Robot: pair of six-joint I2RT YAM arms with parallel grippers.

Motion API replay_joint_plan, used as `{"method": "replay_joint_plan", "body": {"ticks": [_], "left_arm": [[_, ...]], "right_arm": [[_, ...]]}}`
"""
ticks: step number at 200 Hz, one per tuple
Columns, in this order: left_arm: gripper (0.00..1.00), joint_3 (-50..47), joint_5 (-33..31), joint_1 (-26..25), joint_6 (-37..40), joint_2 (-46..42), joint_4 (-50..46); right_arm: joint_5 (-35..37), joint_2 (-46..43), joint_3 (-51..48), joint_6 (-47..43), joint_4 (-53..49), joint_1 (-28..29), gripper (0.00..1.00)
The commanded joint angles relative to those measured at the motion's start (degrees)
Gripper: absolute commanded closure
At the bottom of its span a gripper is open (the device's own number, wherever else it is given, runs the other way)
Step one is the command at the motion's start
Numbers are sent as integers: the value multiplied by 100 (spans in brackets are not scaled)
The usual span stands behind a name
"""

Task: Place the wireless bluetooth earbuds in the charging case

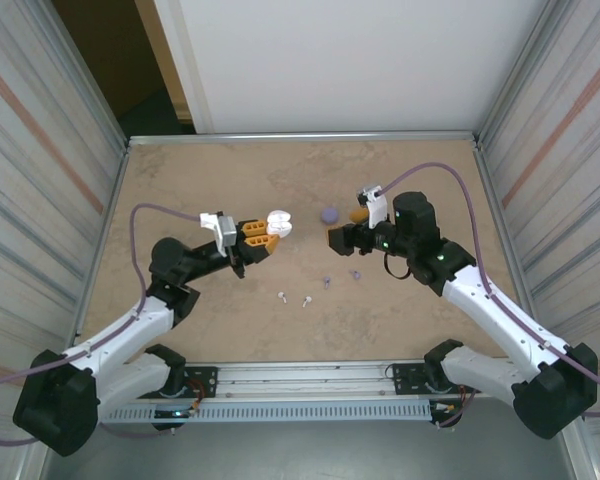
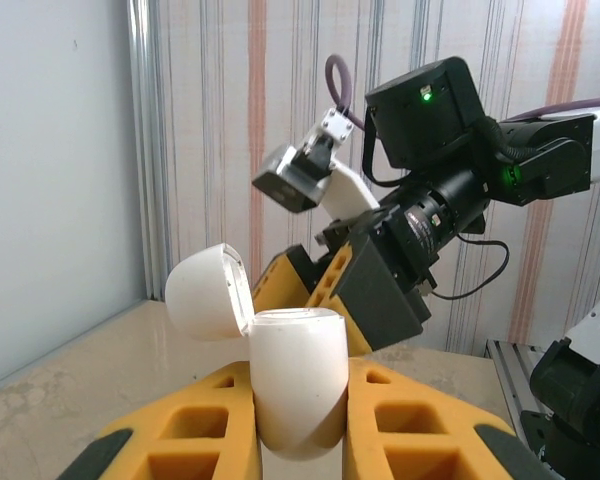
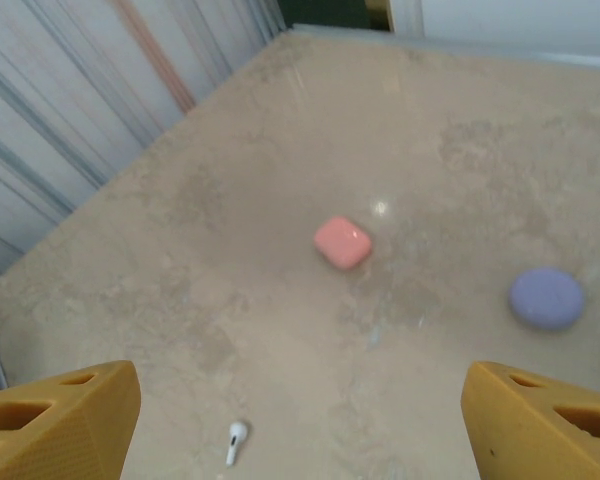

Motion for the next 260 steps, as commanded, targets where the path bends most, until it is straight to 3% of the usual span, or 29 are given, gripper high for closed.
{"method": "replay_joint_plan", "body": {"ticks": [1, 64, 143, 260], "left_arm": [[100, -84, -37, -27, 30, -201, 69], [100, -172, -82, -27, 125, -616, -205], [100, -207, -167, -27, 157, -1238, -511], [100, -84, -336, -29, 481, -2034, -1394]], "right_arm": [[-152, -122, -44, 455, -362, -29, 20], [-229, 590, 72, 928, -933, 587, 33], [-506, 2661, 1159, 882, -1893, 1461, 41], [-143, 5019, 2698, 990, -2635, 2001, 50]]}}
